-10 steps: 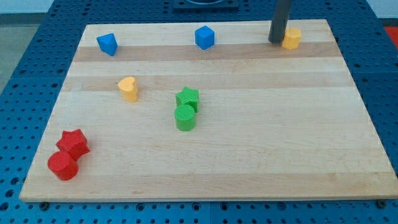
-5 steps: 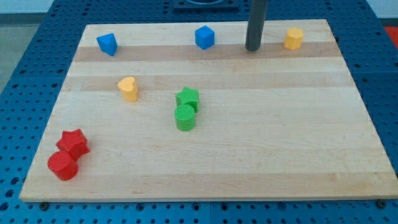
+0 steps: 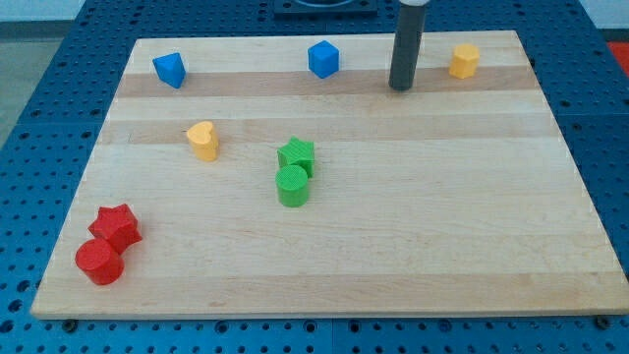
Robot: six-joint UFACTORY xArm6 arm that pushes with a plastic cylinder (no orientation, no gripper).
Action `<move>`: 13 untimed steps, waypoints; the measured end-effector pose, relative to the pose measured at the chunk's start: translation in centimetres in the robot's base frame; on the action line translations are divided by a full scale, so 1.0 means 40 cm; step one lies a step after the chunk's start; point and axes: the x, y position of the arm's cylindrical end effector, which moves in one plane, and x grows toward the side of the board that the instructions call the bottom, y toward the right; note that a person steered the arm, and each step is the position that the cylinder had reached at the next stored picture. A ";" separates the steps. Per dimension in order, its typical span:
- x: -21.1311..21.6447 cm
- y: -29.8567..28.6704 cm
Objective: Slide the red blocks diagonal to the green blocks
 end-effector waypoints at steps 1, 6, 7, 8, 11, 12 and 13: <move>0.094 0.000; 0.693 -0.291; 0.756 -0.363; 0.757 -0.372; 0.756 -0.769; 0.753 -0.904; 0.746 -1.016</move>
